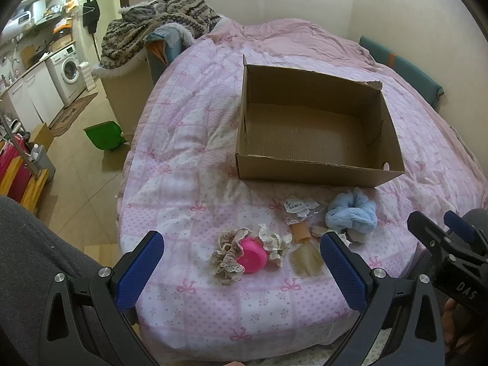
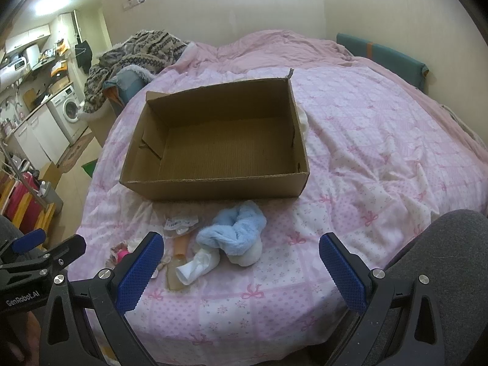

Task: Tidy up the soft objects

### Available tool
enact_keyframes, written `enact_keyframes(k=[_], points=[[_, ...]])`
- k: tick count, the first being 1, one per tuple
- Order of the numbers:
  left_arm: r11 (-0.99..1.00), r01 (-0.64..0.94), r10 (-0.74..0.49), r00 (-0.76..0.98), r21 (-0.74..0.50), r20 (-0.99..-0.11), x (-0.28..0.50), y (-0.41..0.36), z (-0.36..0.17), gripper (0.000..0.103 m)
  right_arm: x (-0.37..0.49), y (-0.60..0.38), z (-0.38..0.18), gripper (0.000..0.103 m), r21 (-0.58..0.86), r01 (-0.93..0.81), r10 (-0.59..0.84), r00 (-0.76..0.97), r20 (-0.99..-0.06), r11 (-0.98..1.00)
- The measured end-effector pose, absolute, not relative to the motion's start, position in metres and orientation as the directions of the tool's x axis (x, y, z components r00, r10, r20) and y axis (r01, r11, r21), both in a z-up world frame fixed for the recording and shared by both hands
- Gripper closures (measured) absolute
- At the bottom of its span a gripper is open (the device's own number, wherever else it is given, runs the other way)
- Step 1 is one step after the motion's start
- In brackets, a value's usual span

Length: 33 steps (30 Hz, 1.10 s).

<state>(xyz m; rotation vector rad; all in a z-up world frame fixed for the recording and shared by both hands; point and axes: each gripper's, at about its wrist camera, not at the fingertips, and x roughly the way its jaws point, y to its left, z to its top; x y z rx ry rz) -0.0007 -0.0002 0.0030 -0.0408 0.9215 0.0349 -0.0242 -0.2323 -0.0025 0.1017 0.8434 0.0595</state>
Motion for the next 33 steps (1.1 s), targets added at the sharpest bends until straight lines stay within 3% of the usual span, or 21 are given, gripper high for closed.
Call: enact_keyframes(k=[33], points=[[0.999,-0.047,0.009,0.604,-0.024,-0.797,-0.0005,-0.0009,0.0035,0.001,-0.0229,-0.2320,-0.0019,0.000,0.121,-0.010,0.098,0.662,-0.743,0.993]])
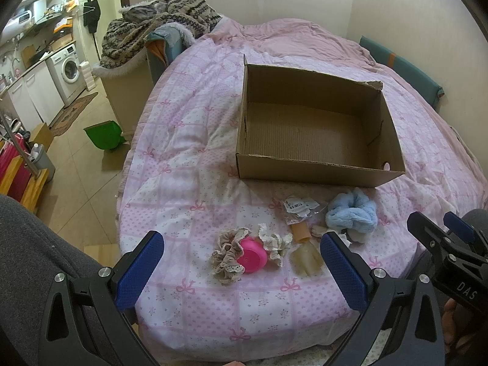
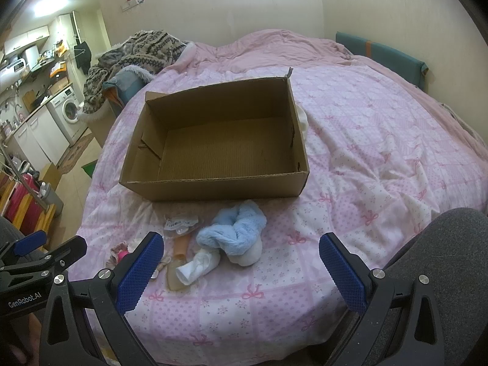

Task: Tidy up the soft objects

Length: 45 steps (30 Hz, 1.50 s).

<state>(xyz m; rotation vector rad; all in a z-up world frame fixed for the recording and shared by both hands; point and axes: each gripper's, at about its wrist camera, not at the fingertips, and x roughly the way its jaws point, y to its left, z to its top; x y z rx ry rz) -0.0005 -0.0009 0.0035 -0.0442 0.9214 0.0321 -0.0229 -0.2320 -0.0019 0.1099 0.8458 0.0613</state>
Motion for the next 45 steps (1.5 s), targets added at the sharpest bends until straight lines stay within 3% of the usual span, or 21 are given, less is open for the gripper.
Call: enact_keyframes(k=[16,24,29,36,45], points=[[0.998,-0.051,0.009,0.596,-0.027,-0.803,0.001,0.000,0.003,0.001,-0.022,-0.233,-0.004,0.000,0.127,-0.011,0.104,0.646,-0.757,0.992],[0.994,-0.105,0.051,0.537,-0.007,-0.842,0.031,0.015,0.012,0.001,0.022,-0.251,-0.002,0.000,0.285,-0.016,0.251,0.519,-0.817,0.958],[0.993,-0.114,0.065,0.479,0.012,-0.875,0.060,0.025,0.012,0.001,0.067,-0.267,-0.029,0.000,0.412,0.062,0.372,0.322,-0.870,0.909],[0.991,-0.131,0.072,0.411,0.019,-0.909,0.084,0.041,-0.010,0.001,0.098,-0.242,-0.084,0.000,0.345,0.086,0.331,0.141,-0.933,0.935],[0.988,-0.151,0.071,0.377,0.015,-0.924,0.089,0.049,-0.035,0.001,0.108,-0.184,-0.129,0.002,0.134,-0.034,0.136,0.089,-0.987,0.990]])
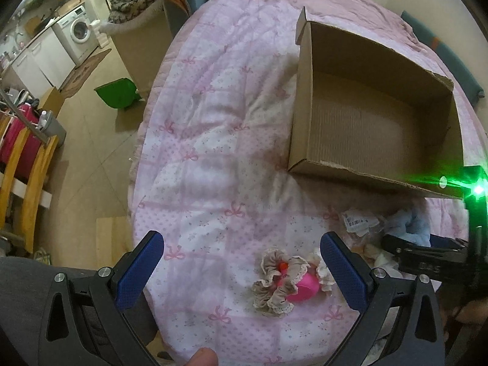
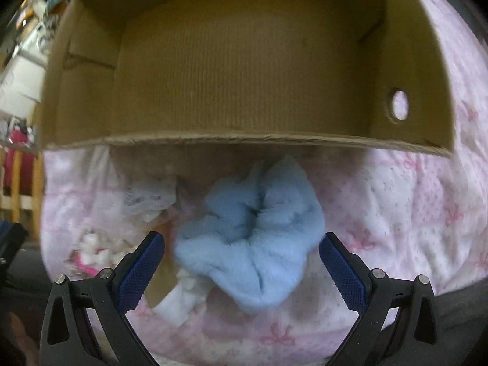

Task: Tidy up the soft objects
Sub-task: 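Grasp the light-blue fluffy scrunchie with the right gripper while the left gripper grasps the lace scrunchie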

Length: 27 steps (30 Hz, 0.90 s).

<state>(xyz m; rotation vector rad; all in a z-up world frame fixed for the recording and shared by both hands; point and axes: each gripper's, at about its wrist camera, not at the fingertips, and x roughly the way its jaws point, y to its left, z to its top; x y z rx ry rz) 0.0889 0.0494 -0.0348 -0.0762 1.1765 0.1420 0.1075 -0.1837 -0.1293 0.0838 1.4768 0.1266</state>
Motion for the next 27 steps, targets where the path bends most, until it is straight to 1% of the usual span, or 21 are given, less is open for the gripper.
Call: enact_keyframes(k=[1,2,4,5,6,10,11,12,15,18,22,24,27], points=[[0.989,-0.148,0.068,0.376,0.012,-0.924,0.089,0.049,-0.036,0.001,0.108,-0.181,-0.133,0.010,0.119,-0.043,0.122,0.086,-0.989,0.992],[0.989,-0.147,0.066,0.377,0.010,-0.924,0.088,0.049,-0.036,0.001,0.108,-0.180,-0.135,0.023,0.118,-0.051,0.122,0.081,-0.989,0.992],[0.989,-0.147,0.061,0.376,0.006,-0.925,0.088,0.050,-0.036,0.001,0.108,-0.184,-0.138,0.028,0.123,-0.043,0.127,0.082,-0.989,0.991],[0.989,-0.150,0.058,0.375,0.002,-0.925,0.088,0.051,-0.036,0.001,0.108,-0.187,-0.139,0.036,0.129,-0.036,0.131,0.081,-0.988,0.991],[0.988,-0.152,0.055,0.374,-0.003,-0.926,0.089,0.051,-0.037,0.001,0.108,-0.192,-0.140,0.041,0.142,-0.021,0.143,0.081,-0.986,0.990],[0.988,-0.157,0.047,0.367,-0.012,-0.929,0.091,0.050,-0.038,0.001,0.105,-0.212,-0.142,0.043,0.244,0.063,0.238,0.090,-0.967,0.968],[0.987,-0.158,0.047,0.365,-0.012,-0.930,0.090,0.050,-0.038,0.001,0.104,-0.217,-0.143,0.045,0.265,0.081,0.257,0.094,-0.962,0.961],[0.987,-0.158,0.044,0.362,-0.014,-0.931,0.091,0.050,-0.039,0.001,0.103,-0.220,-0.144,0.054,0.285,0.095,0.276,0.096,-0.956,0.954],[0.986,-0.163,0.044,0.354,-0.015,-0.934,0.090,0.052,-0.041,0.001,0.097,-0.222,-0.144,0.062,0.296,0.081,0.287,0.113,-0.951,0.952],[0.982,-0.184,0.034,0.333,-0.029,-0.942,0.089,0.059,-0.045,0.001,0.086,-0.223,-0.131,0.063,0.331,0.046,0.323,0.130,-0.937,0.942],[0.975,-0.211,-0.002,0.288,-0.066,-0.958,0.084,0.070,-0.054,0.001,0.067,-0.213,-0.104,0.063,0.386,-0.043,0.387,0.180,-0.904,0.922],[0.975,-0.205,-0.032,0.261,-0.088,-0.965,0.081,0.071,-0.059,0.006,0.060,-0.213,-0.091,0.063,0.407,-0.081,0.415,0.211,-0.885,0.910],[0.977,-0.172,-0.087,0.200,-0.122,-0.976,0.078,0.067,-0.070,0.011,0.052,-0.217,-0.088,0.063,0.449,-0.077,0.454,0.227,-0.861,0.890]])
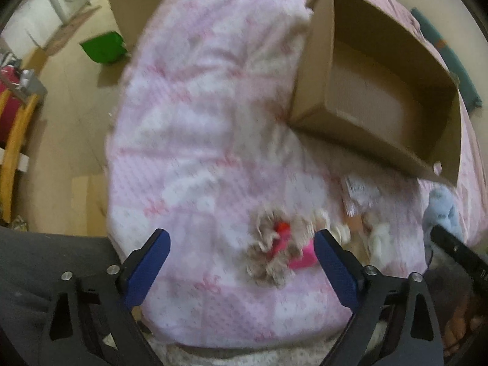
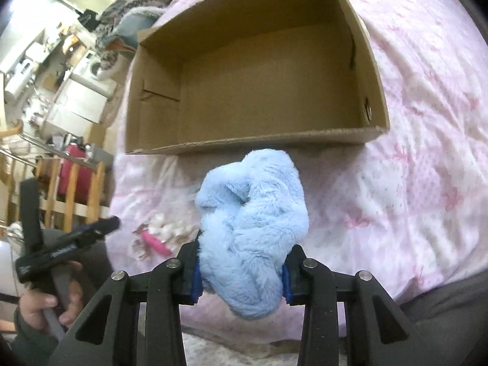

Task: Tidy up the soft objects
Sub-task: 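Carry both scrunchies over the cardboard box with both grippers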

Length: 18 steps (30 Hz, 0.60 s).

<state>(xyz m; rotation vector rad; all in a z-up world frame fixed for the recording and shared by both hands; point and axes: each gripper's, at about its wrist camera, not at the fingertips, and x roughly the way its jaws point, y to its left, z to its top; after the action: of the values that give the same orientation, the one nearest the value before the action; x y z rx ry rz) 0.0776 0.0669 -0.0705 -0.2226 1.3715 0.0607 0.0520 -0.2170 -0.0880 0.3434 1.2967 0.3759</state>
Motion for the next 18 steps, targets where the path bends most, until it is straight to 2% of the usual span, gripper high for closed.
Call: enact_keyframes(k=[3,5,7,9,10,11,13,14,18], points=[[0.980,-0.147,-0.115,0.145,-0.136,-0.983,0.077,0.061,-0.084,0.019,0.050,-0.224,-0.087,0.063,0.469,-0.062,0.469,0.241,-0.850,0.881],[0.977,-0.144,-0.146,0.094,-0.158,-0.985,0.077,0.058,-0.096,0.021,0.051,-0.234,-0.084,0.063,0.482,-0.052,0.479,0.246,-0.843,0.874],[0.973,-0.148,-0.170,0.050,-0.175,-0.984,0.077,0.056,-0.106,0.030,0.048,-0.252,-0.079,0.063,0.489,-0.047,0.485,0.249,-0.838,0.871],[0.971,-0.151,-0.185,0.020,-0.186,-0.983,0.077,0.055,-0.114,0.044,0.047,-0.255,-0.072,0.063,0.495,-0.044,0.489,0.251,-0.835,0.868],[0.967,-0.158,-0.203,0.001,-0.201,-0.979,0.077,0.055,-0.119,0.047,0.048,-0.256,-0.072,0.063,0.497,-0.043,0.490,0.251,-0.835,0.867],[0.963,-0.163,-0.218,-0.009,-0.213,-0.976,0.077,0.055,-0.122,0.055,0.048,-0.256,-0.072,0.063,0.498,-0.041,0.491,0.252,-0.834,0.866],[0.959,-0.166,-0.237,-0.026,-0.230,-0.971,0.077,0.054,-0.126,0.084,0.048,-0.256,-0.073,0.063,0.501,-0.037,0.493,0.256,-0.832,0.865],[0.964,-0.160,-0.217,-0.026,-0.211,-0.976,0.077,0.054,-0.125,0.091,0.048,-0.255,-0.074,0.063,0.504,-0.036,0.495,0.258,-0.830,0.863],[0.975,-0.137,-0.170,0.051,-0.176,-0.984,0.074,0.056,-0.105,0.092,0.046,-0.254,-0.074,0.063,0.506,-0.038,0.497,0.265,-0.826,0.862]])
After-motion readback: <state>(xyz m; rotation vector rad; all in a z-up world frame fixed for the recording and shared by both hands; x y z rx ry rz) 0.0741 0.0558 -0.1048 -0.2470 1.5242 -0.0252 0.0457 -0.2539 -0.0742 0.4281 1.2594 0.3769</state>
